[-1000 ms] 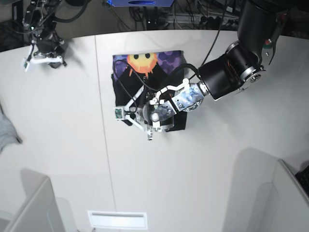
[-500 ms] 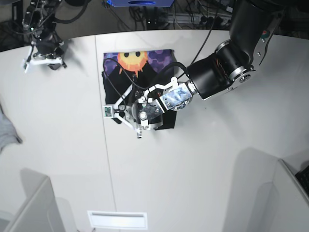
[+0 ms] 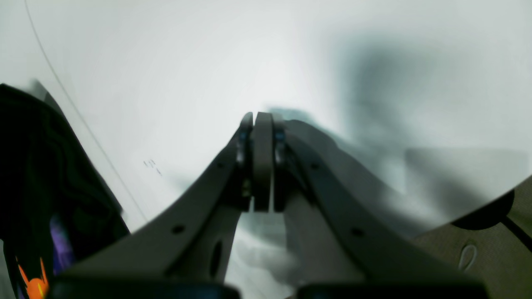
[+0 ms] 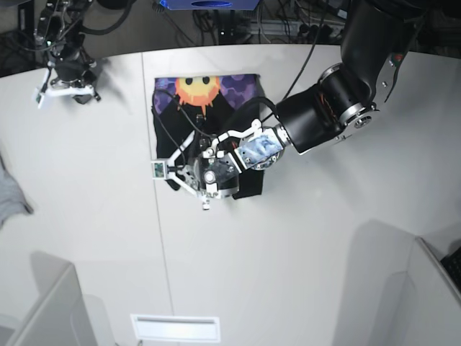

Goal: Fold the T-shirt properly
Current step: 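Raise the left gripper off the folded shirt and withdraw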

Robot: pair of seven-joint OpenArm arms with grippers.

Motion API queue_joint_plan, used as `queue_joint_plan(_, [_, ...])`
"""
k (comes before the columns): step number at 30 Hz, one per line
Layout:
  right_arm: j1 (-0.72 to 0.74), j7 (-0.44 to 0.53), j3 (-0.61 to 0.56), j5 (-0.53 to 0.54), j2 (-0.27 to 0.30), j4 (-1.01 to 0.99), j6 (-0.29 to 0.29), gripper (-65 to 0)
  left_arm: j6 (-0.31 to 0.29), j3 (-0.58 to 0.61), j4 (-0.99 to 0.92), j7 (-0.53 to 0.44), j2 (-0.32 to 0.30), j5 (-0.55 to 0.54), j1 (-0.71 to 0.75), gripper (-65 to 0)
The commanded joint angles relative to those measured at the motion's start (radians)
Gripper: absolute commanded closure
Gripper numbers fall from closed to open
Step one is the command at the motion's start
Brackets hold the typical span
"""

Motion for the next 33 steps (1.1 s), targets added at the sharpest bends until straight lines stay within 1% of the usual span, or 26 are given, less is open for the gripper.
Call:
queue_joint_plan(1, [-0.001, 0.015, 0.003, 0.008, 0.011, 0.017, 0.01, 0.0, -0.009, 0.0, 0.001, 0.023, 0.004, -0.011, -0.025, -30.1])
queue_joint_plan(3, [-0.004, 0.015, 0.003, 0.007, 0.011, 0.017, 0.01, 0.0, -0.008, -0.001, 0.003, 0.023, 0.004, -0.014, -0.048, -37.8])
queue_joint_plan(5, [-0.005, 0.015, 0.003, 0.007, 0.011, 0.017, 0.012, 0.0, -0.008, -0.008, 0.029, 0.023, 0.002, -0.016, -0.06, -42.6])
queue_joint_plan(6, [-0.005, 0.015, 0.003, 0.005, 0.011, 0.017, 0.016, 0.0, -0.008, -0.034, 0.057, 0.024, -0.001, -0.016, -0.062, -44.1])
queue_joint_plan(8, [-0.007, 0.016, 0.001, 0.005, 0.011, 0.017, 0.061, 0.0, -0.008, -0.129, 0.124, 0.026, -0.004, -0.014, -0.043, -44.4])
queue_joint_plan(10, [-0.008, 0.018, 0.001, 0.004, 0.011, 0.018, 0.102, 0.0, -0.006, -0.261, 0.19, 0.027, -0.011, -0.014, -0.013, -43.6])
queue_joint_plan(12, [-0.008, 0.018, 0.004, 0.0, 0.012, 0.023, 0.136, 0.0, -0.006, -0.407, 0.282, 0.029, -0.048, -0.013, 0.043, -41.0])
queue_joint_plan(14, [-0.014, 0.018, 0.003, -0.049, 0.012, 0.034, 0.165, 0.0, -0.006, -0.54, 0.387, 0.029, -0.085, -0.011, 0.11, -35.7])
queue_joint_plan(15, [-0.016, 0.019, 0.003, -0.092, 0.012, 0.047, 0.185, 0.0, -0.004, -0.612, 0.443, 0.026, -0.11, -0.008, 0.159, -31.4])
queue_joint_plan(17, [-0.024, 0.039, 0.001, -0.176, 0.001, 0.078, 0.231, 0.0, -0.004, -0.746, 0.548, 0.023, -0.14, 0.023, 0.264, -20.6])
queue_joint_plan(20, [-0.047, 0.133, 0.009, -0.311, -0.051, 0.124, 0.323, 0.0, -0.008, -0.922, 0.73, 0.018, -0.148, 0.106, 0.446, 0.0])
queue_joint_plan(21, [-0.06, 0.178, 0.004, -0.363, -0.065, 0.135, 0.358, 0.0, -0.011, -0.965, 0.79, -0.003, -0.148, 0.135, 0.511, 0.0])
queue_joint_plan(23, [-0.082, 0.271, 0.003, -0.443, -0.104, 0.149, 0.417, 0.0, -0.012, -1.034, 0.861, -0.102, -0.156, 0.173, 0.643, 0.0])
queue_joint_plan(24, [-0.09, 0.308, 0.009, -0.468, -0.124, 0.152, 0.44, 0.0, -0.012, -1.049, 0.868, -0.152, -0.171, 0.179, 0.693, 0.0])
queue_joint_plan(26, [-0.114, 0.382, 0.01, -0.506, -0.15, 0.153, 0.477, 0.0, -0.012, -1.063, 0.867, -0.278, -0.222, 0.176, 0.79, 0.0])
queue_joint_plan(29, [-0.163, 0.5, 0.006, -0.51, -0.157, 0.152, 0.493, 0.0, -0.012, -1.062, 0.864, -0.49, -0.285, 0.185, 0.936, 0.0])
queue_joint_plan(33, [-0.225, 0.624, 0.003, -0.51, -0.16, 0.147, 0.493, 0.0, -0.012, -1.062, 0.836, -0.807, -0.338, 0.187, 1.106, 0.0])
